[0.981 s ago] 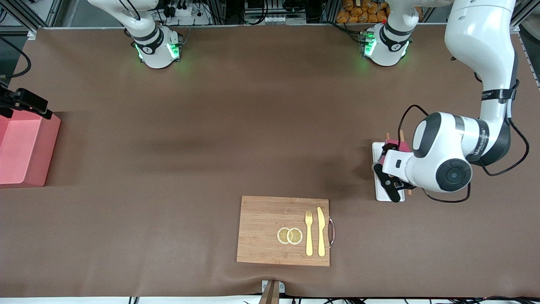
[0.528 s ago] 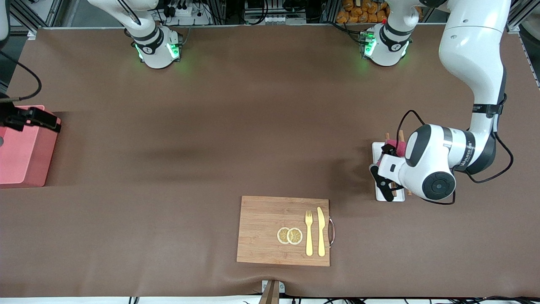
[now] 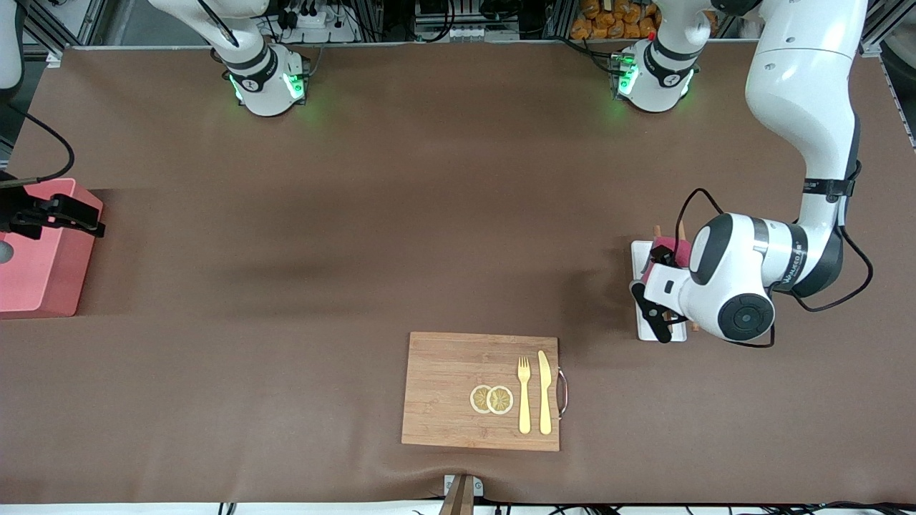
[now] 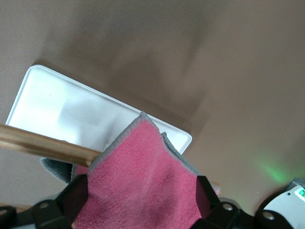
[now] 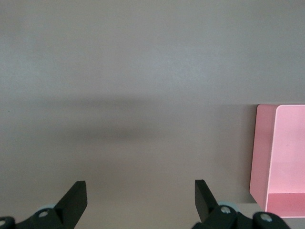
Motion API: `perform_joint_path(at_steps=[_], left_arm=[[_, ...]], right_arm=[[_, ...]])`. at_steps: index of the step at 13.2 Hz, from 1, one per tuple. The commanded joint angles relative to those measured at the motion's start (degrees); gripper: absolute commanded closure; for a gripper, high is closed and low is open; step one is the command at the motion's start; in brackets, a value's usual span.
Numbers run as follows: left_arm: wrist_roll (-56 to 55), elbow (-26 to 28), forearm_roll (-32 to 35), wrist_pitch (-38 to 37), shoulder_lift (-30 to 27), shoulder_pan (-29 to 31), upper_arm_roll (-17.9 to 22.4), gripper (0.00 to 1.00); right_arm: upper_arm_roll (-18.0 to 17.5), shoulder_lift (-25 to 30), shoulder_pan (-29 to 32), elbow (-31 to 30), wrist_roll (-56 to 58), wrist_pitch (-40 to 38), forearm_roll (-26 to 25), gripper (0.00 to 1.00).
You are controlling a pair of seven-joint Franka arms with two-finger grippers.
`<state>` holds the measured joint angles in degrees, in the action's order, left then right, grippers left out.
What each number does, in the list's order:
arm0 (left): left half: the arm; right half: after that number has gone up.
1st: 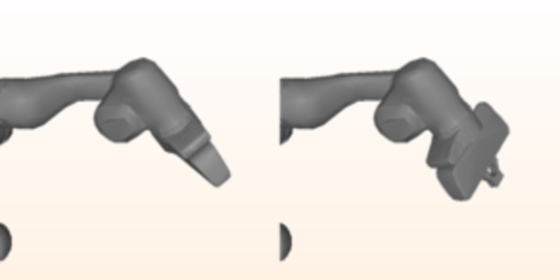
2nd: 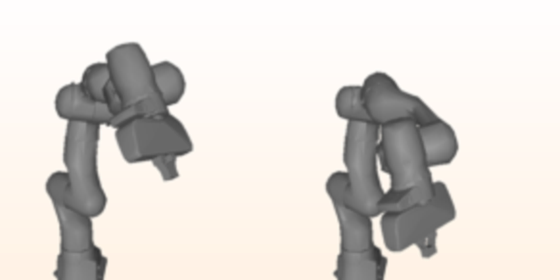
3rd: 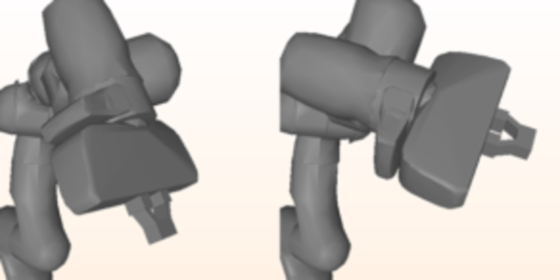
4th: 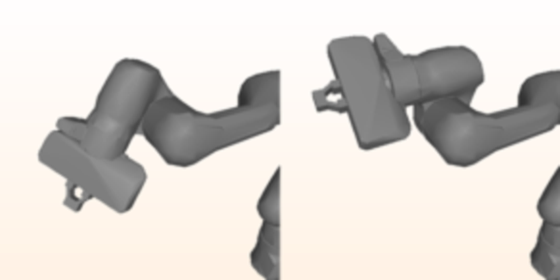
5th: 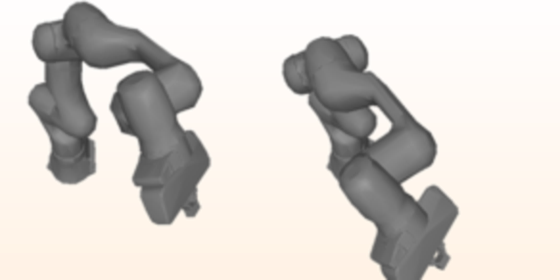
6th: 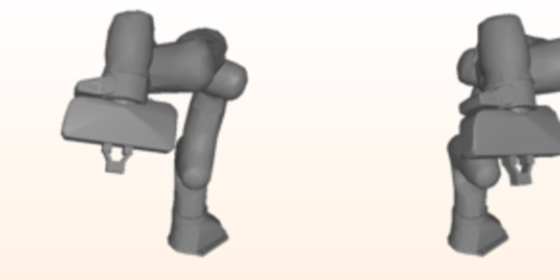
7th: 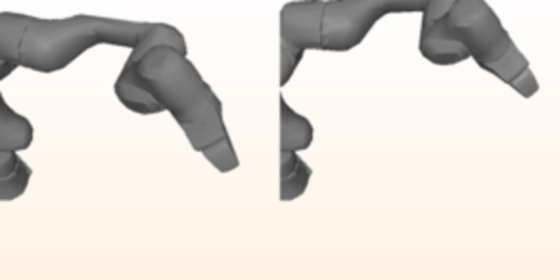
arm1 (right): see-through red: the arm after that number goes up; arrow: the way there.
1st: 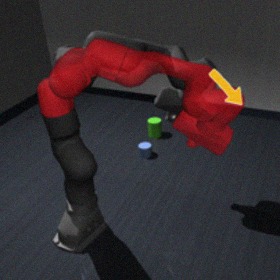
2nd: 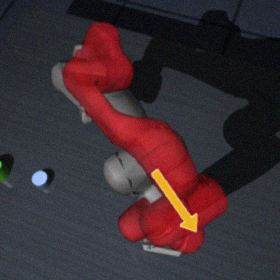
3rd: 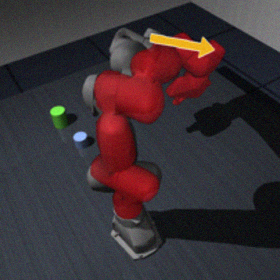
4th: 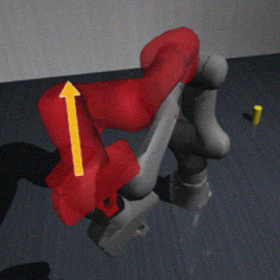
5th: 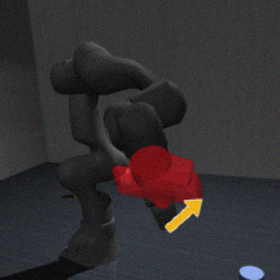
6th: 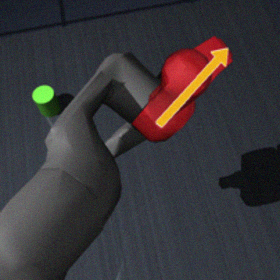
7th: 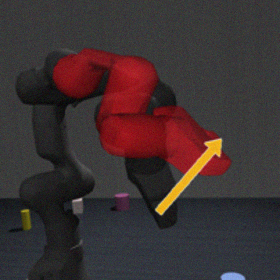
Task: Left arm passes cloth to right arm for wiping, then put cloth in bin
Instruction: 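Lower the left gripper and grasp the pink cloth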
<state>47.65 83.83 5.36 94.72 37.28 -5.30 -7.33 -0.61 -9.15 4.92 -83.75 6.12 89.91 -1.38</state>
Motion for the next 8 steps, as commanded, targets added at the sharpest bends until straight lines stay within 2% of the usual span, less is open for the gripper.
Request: perform_joint_path(at_steps=[1,2,3,4,5,7,8], left_arm=[[-1.24,-0.86,1.41,0.29,0.69,0.2,-0.14,0.0],[-1.33,-0.77,1.49,0.29,0.86,0.72,-0.14,0.0],[-1.42,-0.86,1.5,0.29,1.04,0.9,-0.14,0.07],[-1.5,-0.86,1.5,0.29,1.12,0.9,-0.05,0.23],[-2.29,-0.86,1.67,0.29,1.21,0.9,-0.05,0.43],[-7.8,-0.86,1.76,0.12,1.21,0.81,-0.14,0.96],[-8.7,-0.77,1.76,0.12,1.21,0.55,-0.14,1.0]], right_arm=[[-0.53,-0.43,0.79,0.52,0.21,-0.53,-0.29,0.0],[-0.53,-0.43,0.79,0.52,0.03,-0.53,-0.29,0.0],[-0.62,-0.43,0.88,0.43,0.03,-0.7,-0.12,0.0],[-0.53,-0.51,0.8,0.52,0.03,-0.62,0.06,0.0],[-0.53,-0.51,0.79,0.52,0.03,-0.61,0.15,0.0],[-0.53,-0.51,0.79,0.52,-0.06,-0.7,0.15,0.0],[-0.53,-0.51,0.97,0.52,-0.06,-0.7,0.15,0.0]])
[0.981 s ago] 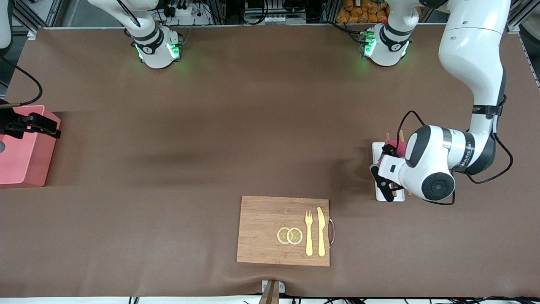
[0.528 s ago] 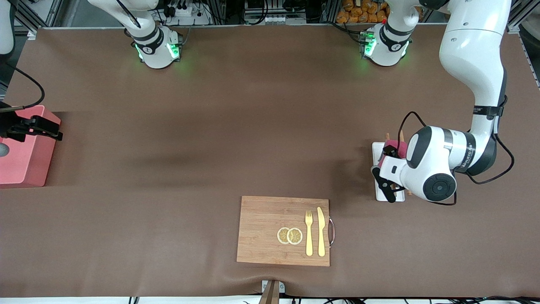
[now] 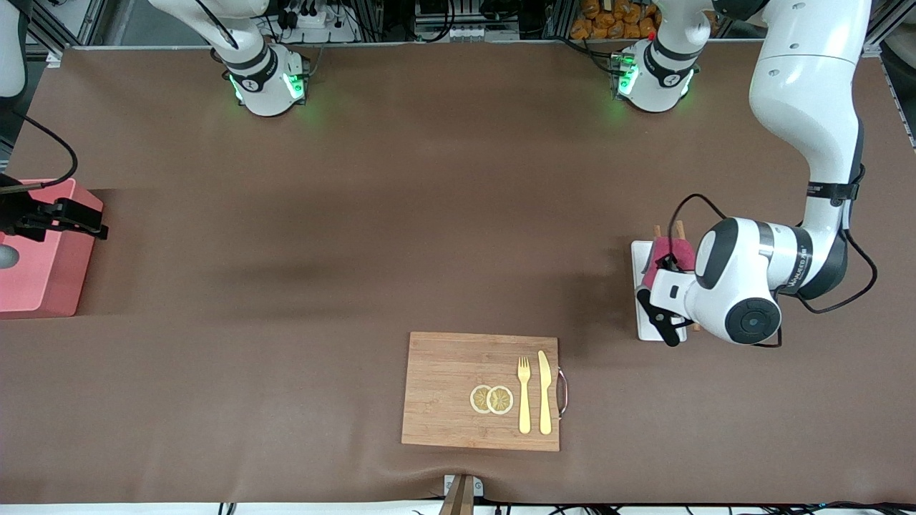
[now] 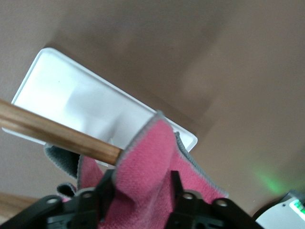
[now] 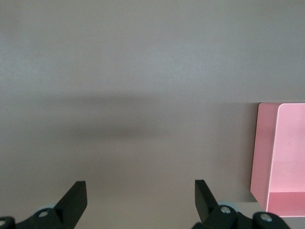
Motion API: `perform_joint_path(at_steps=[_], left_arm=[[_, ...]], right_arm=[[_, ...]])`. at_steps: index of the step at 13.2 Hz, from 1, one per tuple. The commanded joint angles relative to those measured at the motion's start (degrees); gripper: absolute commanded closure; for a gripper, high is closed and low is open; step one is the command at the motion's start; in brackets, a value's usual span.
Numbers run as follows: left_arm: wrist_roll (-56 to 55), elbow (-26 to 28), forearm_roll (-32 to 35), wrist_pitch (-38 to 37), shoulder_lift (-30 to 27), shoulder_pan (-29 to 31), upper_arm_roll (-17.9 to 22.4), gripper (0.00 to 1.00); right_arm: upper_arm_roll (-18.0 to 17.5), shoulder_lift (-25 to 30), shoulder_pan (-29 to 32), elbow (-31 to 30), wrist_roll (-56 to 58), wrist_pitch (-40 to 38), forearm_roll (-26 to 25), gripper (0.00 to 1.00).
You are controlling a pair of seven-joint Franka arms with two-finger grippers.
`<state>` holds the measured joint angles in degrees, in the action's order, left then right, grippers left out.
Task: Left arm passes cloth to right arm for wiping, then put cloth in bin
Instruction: 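Lift the cloth with the left gripper and carry it toward the right gripper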
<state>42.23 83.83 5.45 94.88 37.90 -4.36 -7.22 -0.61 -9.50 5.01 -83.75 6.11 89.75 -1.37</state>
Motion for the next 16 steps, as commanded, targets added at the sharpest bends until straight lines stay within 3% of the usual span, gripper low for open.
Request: perform_joint_path(at_steps=[1,7,13,16], left_arm=[[-3.55,-0.86,1.59,-0.05,0.6,-0.56,-0.25,1.0],[-5.92,-1.47,1.41,-2.32,-2.99,-0.22,-0.25,1.0],[-15.39,-2.0,1.41,-12.88,-15.11,-0.39,-0.86,1.0],[-23.21,-2.18,-0.25,-13.67,-18.29,-3.19,-3.49,1.0]], right_arm=[[-0.62,-0.17,0.88,0.51,-0.05,-0.54,0.14,0.0],[-0.53,-0.17,0.97,0.51,-0.13,-0.63,0.23,0.0],[-0.71,-0.17,0.62,0.6,-7.58,-2.29,0.58,0.0],[-0.53,-0.52,2.28,0.6,-15.57,-5.89,8.55,0.0]])
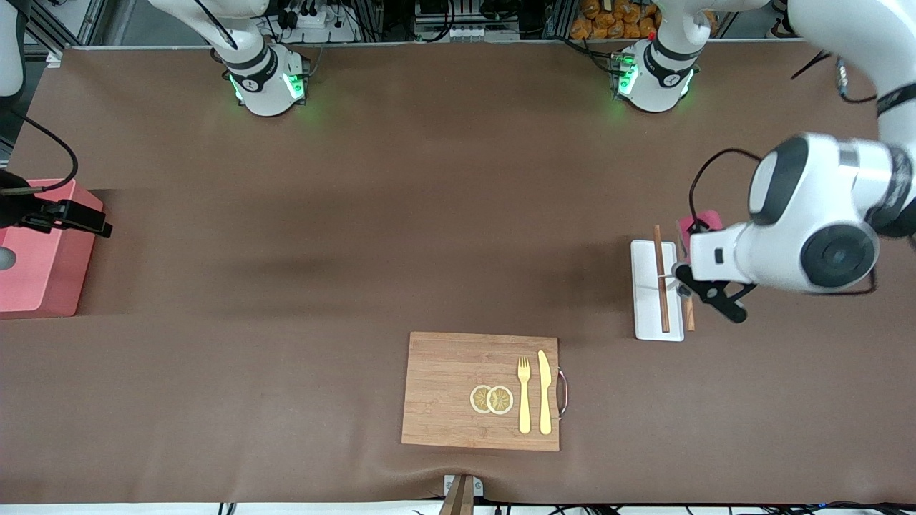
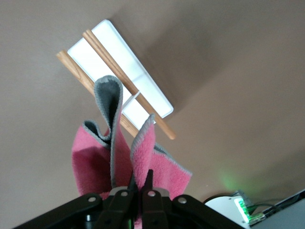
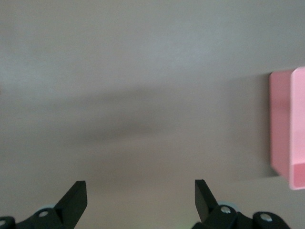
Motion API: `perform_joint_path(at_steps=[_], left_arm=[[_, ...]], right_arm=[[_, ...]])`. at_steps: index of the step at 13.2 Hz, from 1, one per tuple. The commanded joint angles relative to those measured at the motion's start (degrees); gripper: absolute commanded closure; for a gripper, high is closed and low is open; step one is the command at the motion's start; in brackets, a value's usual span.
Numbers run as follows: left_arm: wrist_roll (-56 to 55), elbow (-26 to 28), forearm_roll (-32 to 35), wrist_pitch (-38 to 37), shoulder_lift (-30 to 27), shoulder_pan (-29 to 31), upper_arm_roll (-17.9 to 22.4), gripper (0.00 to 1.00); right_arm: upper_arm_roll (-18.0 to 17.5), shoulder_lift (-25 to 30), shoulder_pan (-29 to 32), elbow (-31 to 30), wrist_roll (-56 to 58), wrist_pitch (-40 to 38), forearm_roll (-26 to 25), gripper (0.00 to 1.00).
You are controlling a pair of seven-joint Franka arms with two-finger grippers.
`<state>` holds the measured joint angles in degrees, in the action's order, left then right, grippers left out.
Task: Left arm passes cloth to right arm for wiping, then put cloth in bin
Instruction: 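Lift the cloth with the left gripper and carry it toward the right gripper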
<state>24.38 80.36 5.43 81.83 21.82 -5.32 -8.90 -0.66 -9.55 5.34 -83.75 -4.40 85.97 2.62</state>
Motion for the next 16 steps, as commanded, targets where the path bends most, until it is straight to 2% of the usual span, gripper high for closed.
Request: perform_joint_path(at_steps=[1,4,6,9,13,16], left_arm=[[-8.62,1.2,-1.98,-0.53,-2.13,-2.5,-3.13,1.0],[-18.55,-4.58,-10.68,3.23,1.72,-4.25,-6.56,1.0],[-22.6,-4.95,-14.98,9.54,2.7,-7.67,-7.1,1.0],[-26.92,-4.95,-22.72,18.16,4.98,-12.94,-7.18,1.0],[-28.25,-4.77,-35.98,29.05,6.66,-17.87,-7.1,1.0],[-30.0,-4.6,-46.79,39.68,7.45,-20.34,-7.1,1.0]], right_arm=[[-0.48,-0.56,2.92,0.61,-9.79,-3.6,7.46,0.0],[-0.48,-1.09,4.07,0.61,-20.71,-5.46,13.89,0.0],[-0.83,-1.09,2.41,0.61,-29.57,-8.17,14.17,0.0],[-0.83,-2.14,-3.56,0.43,-49.68,-11.25,15.56,0.0],[-0.75,-6.0,-4.28,0.25,-68.08,-11.27,30.22,0.0],[-0.74,-8.73,-5.15,-0.09,-74.59,-9.69,35.16,0.0]])
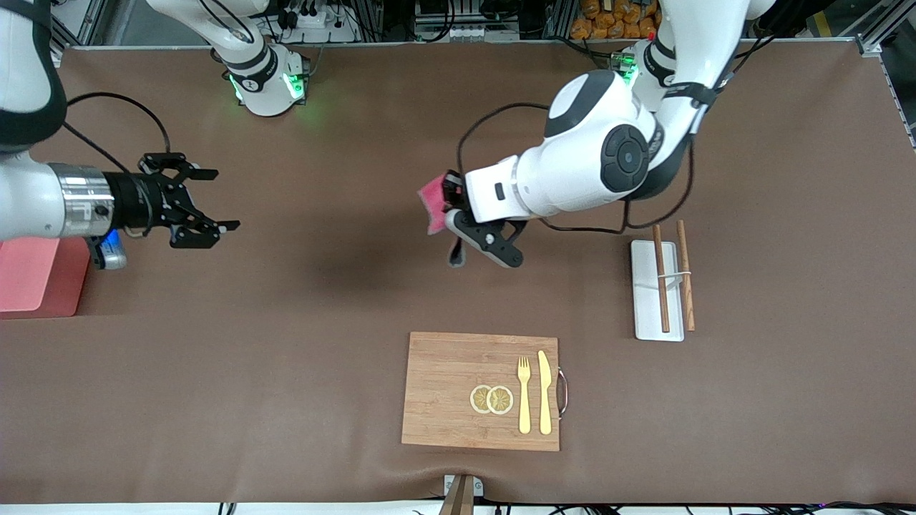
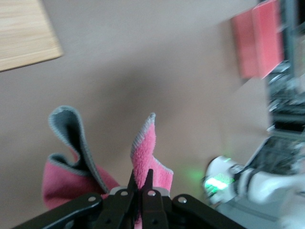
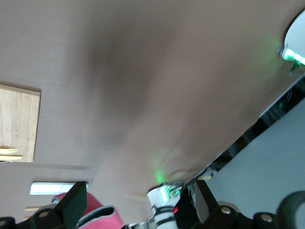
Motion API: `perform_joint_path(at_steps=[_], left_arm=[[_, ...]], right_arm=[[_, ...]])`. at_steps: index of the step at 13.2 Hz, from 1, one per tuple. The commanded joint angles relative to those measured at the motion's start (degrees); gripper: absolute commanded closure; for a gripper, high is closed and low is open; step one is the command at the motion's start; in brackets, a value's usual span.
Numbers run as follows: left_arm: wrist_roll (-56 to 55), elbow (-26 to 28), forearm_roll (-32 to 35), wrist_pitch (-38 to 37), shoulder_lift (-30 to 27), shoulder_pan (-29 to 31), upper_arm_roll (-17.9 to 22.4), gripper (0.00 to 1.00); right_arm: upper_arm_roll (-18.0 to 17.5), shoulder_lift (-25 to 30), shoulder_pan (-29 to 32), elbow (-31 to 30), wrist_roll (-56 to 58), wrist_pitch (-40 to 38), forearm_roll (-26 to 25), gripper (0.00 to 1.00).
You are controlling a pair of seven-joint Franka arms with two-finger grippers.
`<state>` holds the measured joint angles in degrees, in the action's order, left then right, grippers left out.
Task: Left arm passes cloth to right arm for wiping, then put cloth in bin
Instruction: 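Grasp the cloth with the right gripper while the left gripper holds it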
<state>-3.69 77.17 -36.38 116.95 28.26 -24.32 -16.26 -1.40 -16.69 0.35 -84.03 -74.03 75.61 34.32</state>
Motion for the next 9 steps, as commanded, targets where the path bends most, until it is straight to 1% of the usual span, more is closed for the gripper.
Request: perform_joint_path(at_steps=[1,3,5,6,7,9], left_arm=[[-2.63,-1.41,-7.72,8.43,1.88,-1.87,0.27,1.0],[-3.94,-1.5,-11.6,19.39,3.9,-6.42,0.27,1.0],[-7.36,-1.5,-12.05,30.82,5.92,-11.52,0.35,1.0],[-8.16,-1.58,-12.14,36.01,6.97,-13.11,0.27,1.0],[-8.35,-1.58,-12.14,38.41,7.51,-14.08,0.27,1.0],[-8.44,-1.58,-12.14,38.97,7.69,-14.18,0.27,1.0]], right_arm=[[0.0,-1.85,-1.21,-0.34,-7.16,1.73,5.47,0.0],[0.0,-1.86,-3.06,-1.48,-9.28,3.75,6.54,0.0],[0.0,-2.03,-4.64,-1.48,-13.66,5.59,9.95,0.0],[0.0,-2.03,-5.78,-1.48,-16.21,7.43,11.54,0.0],[0.0,-2.21,-7.53,-1.75,-16.93,9.02,11.56,0.0],[0.08,-2.12,-10.09,-4.2,-16.85,12.35,11.03,0.0]])
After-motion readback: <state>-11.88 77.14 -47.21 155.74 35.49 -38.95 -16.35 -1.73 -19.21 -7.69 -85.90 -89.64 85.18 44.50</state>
